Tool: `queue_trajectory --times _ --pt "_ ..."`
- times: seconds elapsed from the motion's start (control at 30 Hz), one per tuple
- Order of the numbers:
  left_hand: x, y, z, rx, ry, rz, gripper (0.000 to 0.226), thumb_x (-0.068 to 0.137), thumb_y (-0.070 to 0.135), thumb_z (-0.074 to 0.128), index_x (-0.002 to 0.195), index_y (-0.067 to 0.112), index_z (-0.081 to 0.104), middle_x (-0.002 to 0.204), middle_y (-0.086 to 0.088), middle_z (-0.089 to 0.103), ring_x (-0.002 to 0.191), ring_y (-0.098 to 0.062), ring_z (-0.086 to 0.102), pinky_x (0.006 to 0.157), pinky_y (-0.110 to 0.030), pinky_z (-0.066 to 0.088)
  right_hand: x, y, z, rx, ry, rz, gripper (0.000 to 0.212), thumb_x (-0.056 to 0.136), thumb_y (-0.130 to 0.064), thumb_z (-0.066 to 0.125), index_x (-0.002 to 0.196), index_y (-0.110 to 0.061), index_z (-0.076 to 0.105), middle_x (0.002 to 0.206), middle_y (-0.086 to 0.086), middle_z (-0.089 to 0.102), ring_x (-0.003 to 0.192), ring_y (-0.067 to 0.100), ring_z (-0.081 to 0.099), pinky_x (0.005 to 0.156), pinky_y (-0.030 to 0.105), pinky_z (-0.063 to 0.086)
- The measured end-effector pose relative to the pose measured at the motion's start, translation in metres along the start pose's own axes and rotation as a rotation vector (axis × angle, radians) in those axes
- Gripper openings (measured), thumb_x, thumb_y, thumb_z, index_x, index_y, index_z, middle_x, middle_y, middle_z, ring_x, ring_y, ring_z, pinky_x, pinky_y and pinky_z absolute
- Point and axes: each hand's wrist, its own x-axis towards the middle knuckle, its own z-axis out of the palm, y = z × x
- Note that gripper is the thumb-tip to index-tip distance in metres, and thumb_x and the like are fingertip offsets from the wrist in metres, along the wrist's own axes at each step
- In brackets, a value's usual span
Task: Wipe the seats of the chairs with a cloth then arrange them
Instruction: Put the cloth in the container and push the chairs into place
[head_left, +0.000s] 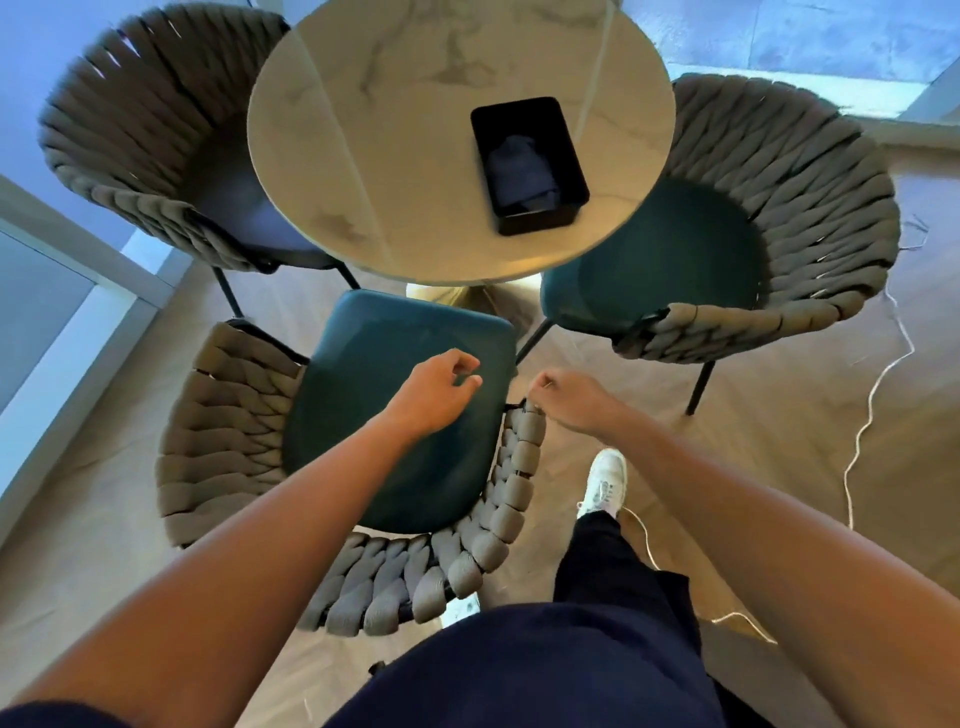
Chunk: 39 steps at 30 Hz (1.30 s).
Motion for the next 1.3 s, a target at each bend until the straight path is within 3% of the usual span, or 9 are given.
queue_trajectory --times 0.1,0.23,0.37,0.47,0.57,0.73,0.9,1.03,1.3 --pt "0.028 0.018 -0.002 0.039 0.009 -0.031 0.035 0.100 0.031 0.059 0.134 0.020 0.057 0.133 0.002 0.061 0.123 -0.014 0.057 0.102 -0.031 0.043 0.032 -0.002 -0.028 -0.115 -0.106 -0.080 0.019 0.099 -0.028 0.051 0.097 -0.014 0.064 0.091 0.004 0.064 0.084 0.015 0.057 0.068 0.028 0.044" --pt "0.061 0.048 -0.003 0.054 0.051 -0.107 0.034 0.101 0.033 0.058 0.132 0.021 0.057 0.132 0.003 0.061 0.117 -0.012 0.058 0.099 -0.028 0.042 0.081 0.006 -0.081 -0.166 -0.138 -0.128 0.022 0.095 -0.033 0.052 0.073 -0.029 0.054 0.077 -0.009 0.057 0.081 0.015 0.056 0.075 0.033 0.043" --pt "0.088 0.081 0.010 0.056 0.034 -0.168 0.033 0.101 0.032 0.057 0.132 0.021 0.058 0.130 0.002 0.062 0.116 -0.012 0.059 0.097 -0.027 0.044 0.106 0.019 -0.137 -0.091 -0.184 -0.117 0.020 0.098 -0.032 0.052 0.102 -0.020 0.069 0.101 -0.001 0.066 0.095 0.019 0.062 0.087 0.041 0.052" --pt "0.112 0.107 0.028 0.024 -0.009 -0.208 0.032 0.101 0.032 0.058 0.131 0.022 0.058 0.129 0.002 0.063 0.114 -0.012 0.060 0.097 -0.029 0.046 0.119 0.034 -0.177 -0.057 -0.199 -0.093 0.018 0.097 -0.029 0.052 0.098 -0.020 0.068 0.095 0.002 0.066 0.089 0.021 0.062 0.082 0.042 0.055" --pt "0.138 0.130 0.047 0.023 -0.068 -0.210 0.031 0.100 0.031 0.059 0.129 0.021 0.059 0.125 0.002 0.063 0.110 -0.013 0.060 0.096 -0.029 0.046 0.126 0.055 -0.207 0.005 -0.171 -0.040 0.014 0.096 -0.030 0.053 0.093 -0.026 0.066 0.083 -0.006 0.061 0.070 0.012 0.054 0.060 0.028 0.044" --pt "0.170 0.154 0.076 0.017 -0.112 -0.165 0.032 0.100 0.034 0.058 0.129 0.021 0.060 0.124 0.005 0.062 0.109 -0.011 0.058 0.095 -0.027 0.043 0.127 0.085 -0.232 0.085 -0.103 0.067 0.015 0.088 -0.034 0.055 0.087 -0.028 0.068 0.084 -0.006 0.069 0.081 0.018 0.065 0.079 0.039 0.056" --pt "0.189 0.161 0.104 0.042 -0.154 -0.069 0.027 0.100 0.036 0.057 0.124 0.025 0.060 0.123 0.005 0.064 0.103 -0.009 0.060 0.091 -0.027 0.047 0.107 0.112 -0.242 0.035 -0.054 0.071 0.016 0.096 -0.032 0.054 0.096 -0.024 0.068 0.084 -0.006 0.072 0.078 0.012 0.068 0.067 0.026 0.054" --pt "0.194 0.178 0.122 0.035 -0.155 -0.034 0.027 0.101 0.035 0.056 0.124 0.023 0.060 0.122 0.003 0.064 0.107 -0.013 0.060 0.096 -0.032 0.050 0.095 0.139 -0.256 0.067 -0.007 0.099 0.012 0.090 -0.035 0.060 0.096 -0.028 0.068 0.092 -0.004 0.071 0.088 0.014 0.068 0.082 0.036 0.059" --pt "0.228 0.247 0.174 0.020 -0.139 -0.027 0.023 0.100 0.032 0.057 0.121 0.025 0.062 0.115 0.005 0.065 0.105 -0.014 0.061 0.098 -0.040 0.052 0.102 0.213 -0.336 0.008 0.016 0.056 0.005 0.099 -0.033 0.059 0.100 -0.031 0.064 0.100 -0.005 0.067 0.095 0.016 0.065 0.087 0.037 0.057"
